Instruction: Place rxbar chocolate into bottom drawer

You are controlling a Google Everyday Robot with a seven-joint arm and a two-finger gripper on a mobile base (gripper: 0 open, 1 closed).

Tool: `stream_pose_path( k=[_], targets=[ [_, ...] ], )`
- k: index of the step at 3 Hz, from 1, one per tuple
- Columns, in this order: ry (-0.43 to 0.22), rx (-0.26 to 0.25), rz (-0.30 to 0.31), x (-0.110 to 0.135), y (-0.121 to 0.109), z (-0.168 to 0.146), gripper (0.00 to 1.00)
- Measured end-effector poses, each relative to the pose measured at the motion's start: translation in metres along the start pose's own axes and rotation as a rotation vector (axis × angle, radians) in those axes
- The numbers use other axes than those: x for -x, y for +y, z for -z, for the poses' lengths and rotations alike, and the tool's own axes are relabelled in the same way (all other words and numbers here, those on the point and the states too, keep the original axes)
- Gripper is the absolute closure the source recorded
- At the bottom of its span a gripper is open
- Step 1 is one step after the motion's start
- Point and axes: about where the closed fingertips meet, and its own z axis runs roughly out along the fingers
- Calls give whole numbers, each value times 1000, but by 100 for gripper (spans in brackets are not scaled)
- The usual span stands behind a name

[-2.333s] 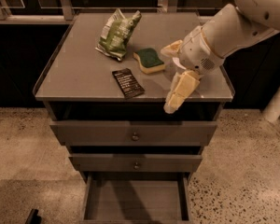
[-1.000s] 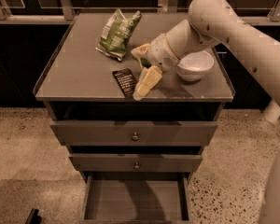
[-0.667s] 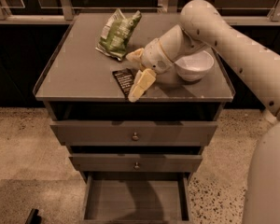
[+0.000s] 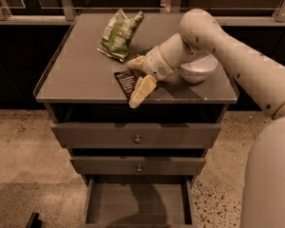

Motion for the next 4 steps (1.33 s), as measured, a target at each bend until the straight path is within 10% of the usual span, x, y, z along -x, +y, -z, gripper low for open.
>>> stream_pose_path(
  k=[4],
  targets=[
    [34, -25, 64, 37, 15, 22, 89]
  ],
)
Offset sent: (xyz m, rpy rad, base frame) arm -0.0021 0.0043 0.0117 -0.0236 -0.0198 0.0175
